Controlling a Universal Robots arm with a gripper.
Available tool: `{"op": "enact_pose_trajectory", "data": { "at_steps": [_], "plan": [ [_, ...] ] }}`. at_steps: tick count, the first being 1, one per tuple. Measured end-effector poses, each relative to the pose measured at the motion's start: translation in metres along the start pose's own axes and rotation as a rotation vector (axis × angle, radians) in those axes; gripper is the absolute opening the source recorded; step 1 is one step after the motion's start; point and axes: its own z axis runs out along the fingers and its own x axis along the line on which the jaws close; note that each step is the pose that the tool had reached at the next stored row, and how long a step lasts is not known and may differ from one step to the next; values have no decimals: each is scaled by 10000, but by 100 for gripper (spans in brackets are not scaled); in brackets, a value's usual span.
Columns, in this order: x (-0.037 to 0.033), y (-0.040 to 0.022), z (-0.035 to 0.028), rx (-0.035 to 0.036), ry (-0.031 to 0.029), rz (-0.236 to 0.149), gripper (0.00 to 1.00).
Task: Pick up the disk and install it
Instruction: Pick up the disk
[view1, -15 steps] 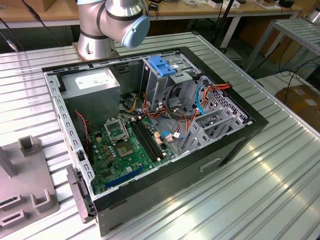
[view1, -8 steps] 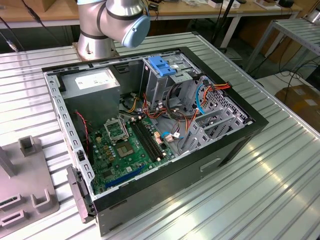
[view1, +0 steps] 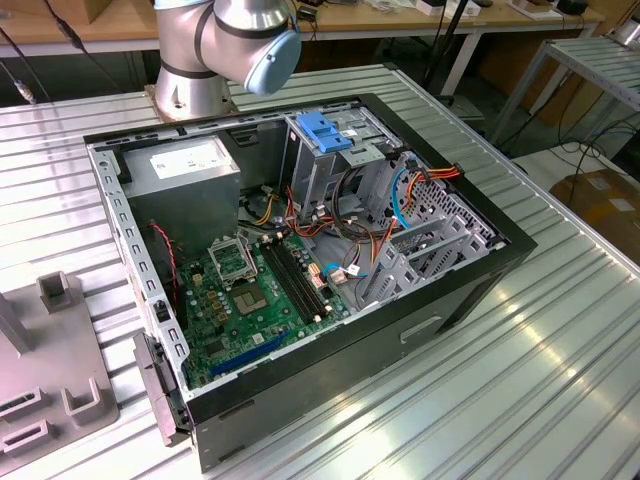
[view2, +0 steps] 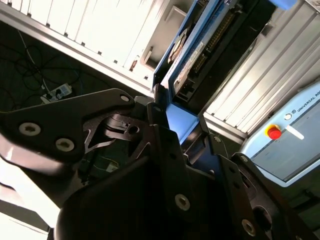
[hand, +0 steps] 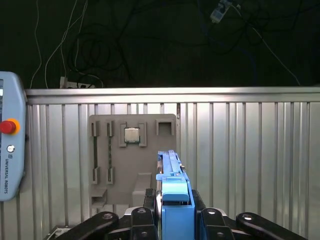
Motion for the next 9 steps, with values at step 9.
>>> {"op": "enact_pose_trajectory", "data": {
  "at_steps": [9],
  "plan": [
    [-3,-217,4,1,0,0,37]
  ]
}}
